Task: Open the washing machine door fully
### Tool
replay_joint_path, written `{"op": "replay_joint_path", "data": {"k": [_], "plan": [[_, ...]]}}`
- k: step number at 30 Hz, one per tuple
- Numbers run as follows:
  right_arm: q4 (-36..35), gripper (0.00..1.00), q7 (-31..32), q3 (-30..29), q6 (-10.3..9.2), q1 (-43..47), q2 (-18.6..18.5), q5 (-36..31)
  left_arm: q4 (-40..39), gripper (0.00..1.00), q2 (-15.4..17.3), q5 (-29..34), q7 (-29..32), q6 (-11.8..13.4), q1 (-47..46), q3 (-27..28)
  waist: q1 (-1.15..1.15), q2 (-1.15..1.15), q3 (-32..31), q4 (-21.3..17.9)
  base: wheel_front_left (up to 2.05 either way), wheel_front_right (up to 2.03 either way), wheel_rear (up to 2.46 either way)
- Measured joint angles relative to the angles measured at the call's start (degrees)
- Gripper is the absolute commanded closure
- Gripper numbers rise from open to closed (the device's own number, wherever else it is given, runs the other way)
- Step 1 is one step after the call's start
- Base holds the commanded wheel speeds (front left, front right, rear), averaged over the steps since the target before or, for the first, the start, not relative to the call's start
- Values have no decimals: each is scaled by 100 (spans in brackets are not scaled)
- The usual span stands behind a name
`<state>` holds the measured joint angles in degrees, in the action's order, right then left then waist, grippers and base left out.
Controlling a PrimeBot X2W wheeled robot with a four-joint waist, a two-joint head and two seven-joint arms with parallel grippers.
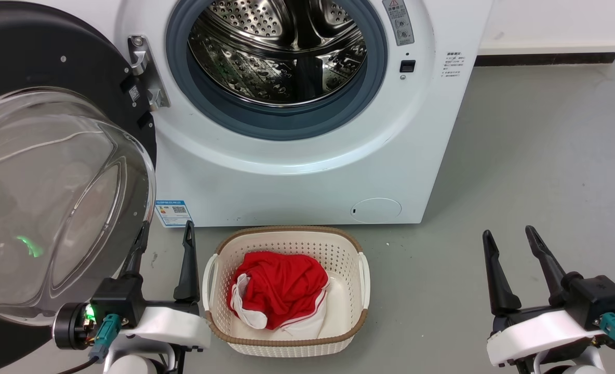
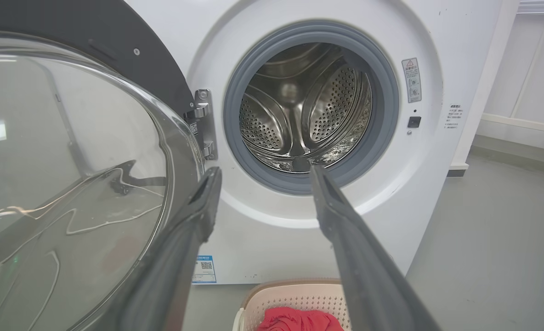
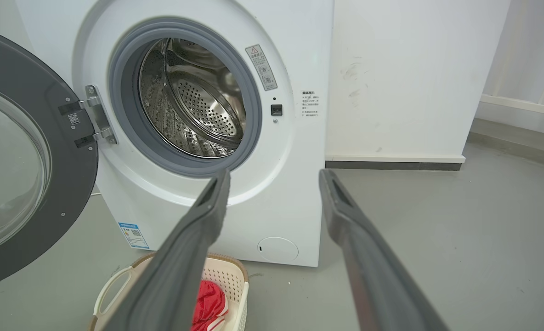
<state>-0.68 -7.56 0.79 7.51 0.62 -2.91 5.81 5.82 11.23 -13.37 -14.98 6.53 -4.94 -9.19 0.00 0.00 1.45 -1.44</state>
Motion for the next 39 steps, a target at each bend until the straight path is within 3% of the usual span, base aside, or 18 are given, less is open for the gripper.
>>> {"op": "replay_joint_path", "data": {"k": [23, 24, 28, 39], "plan": [[60, 0, -40, 15, 0, 3, 0, 77, 1, 0, -208, 214, -1, -252, 113, 311, 0, 0, -42, -20, 0, 0, 0], [103, 100, -40, 13, 0, 7, 0, 77, 40, 100, -221, 209, 12, -252, 122, 303, 0, 0, -42, -20, 0, 0, 0], [296, 100, -35, 23, 0, 137, 0, 135, 258, 100, -291, 152, 57, -258, 260, 269, 0, 0, -43, -20, 0, 0, 0], [463, 100, 94, 19, 0, 137, -45, 1440, 358, 100, -361, -1009, 377, -403, 261, 455, 0, 0, -51, -5, 0, 0, 0]]}}
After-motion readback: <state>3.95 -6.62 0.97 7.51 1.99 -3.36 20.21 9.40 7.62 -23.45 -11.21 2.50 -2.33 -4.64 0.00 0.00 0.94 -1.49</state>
